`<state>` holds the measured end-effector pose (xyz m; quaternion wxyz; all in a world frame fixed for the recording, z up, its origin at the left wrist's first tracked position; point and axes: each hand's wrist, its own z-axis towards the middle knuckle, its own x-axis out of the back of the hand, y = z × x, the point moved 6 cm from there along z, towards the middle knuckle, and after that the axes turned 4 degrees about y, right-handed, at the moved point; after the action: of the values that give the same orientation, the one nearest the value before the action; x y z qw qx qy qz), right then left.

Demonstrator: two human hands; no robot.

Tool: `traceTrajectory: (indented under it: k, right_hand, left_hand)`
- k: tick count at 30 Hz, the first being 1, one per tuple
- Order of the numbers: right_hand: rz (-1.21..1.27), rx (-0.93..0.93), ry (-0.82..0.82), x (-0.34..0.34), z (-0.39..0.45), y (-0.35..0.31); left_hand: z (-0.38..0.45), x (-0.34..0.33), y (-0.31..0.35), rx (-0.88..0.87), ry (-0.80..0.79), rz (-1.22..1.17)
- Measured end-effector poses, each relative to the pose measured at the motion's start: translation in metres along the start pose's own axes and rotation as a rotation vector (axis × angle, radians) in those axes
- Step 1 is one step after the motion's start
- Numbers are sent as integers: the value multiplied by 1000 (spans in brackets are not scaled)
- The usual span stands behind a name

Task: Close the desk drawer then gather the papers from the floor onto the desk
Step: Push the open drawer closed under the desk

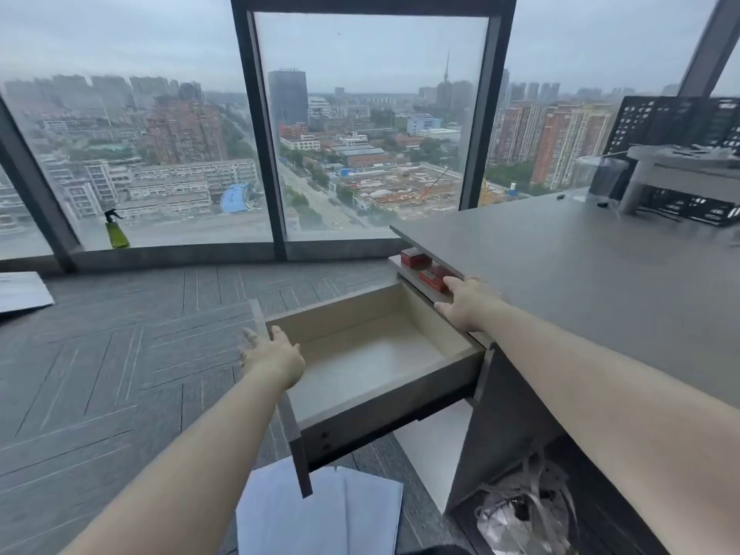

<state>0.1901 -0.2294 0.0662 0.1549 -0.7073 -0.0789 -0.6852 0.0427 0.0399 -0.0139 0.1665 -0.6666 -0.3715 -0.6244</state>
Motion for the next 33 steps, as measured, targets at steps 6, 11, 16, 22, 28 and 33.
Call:
traceTrajectory:
  k: [6, 11, 16, 22, 28, 33]
  right_hand:
    - [43, -69, 39, 4, 14, 3]
    - [75, -46, 60, 8, 27, 5]
    - [41, -14, 59, 4, 41, 8]
    - [56, 73, -6, 3, 58, 19]
    - [83, 156, -20, 4, 72, 22]
    - [188, 190, -21, 5, 87, 26]
  left_hand:
    - [18, 4, -12, 12, -8, -268]
    - [32, -1, -18, -96, -56, -490]
    - [38, -14, 8, -167, -157, -587]
    - [48, -32, 51, -238, -191, -649]
    - [60, -44, 100, -267, -138, -637]
    - [64, -62, 144, -326, -186, -684]
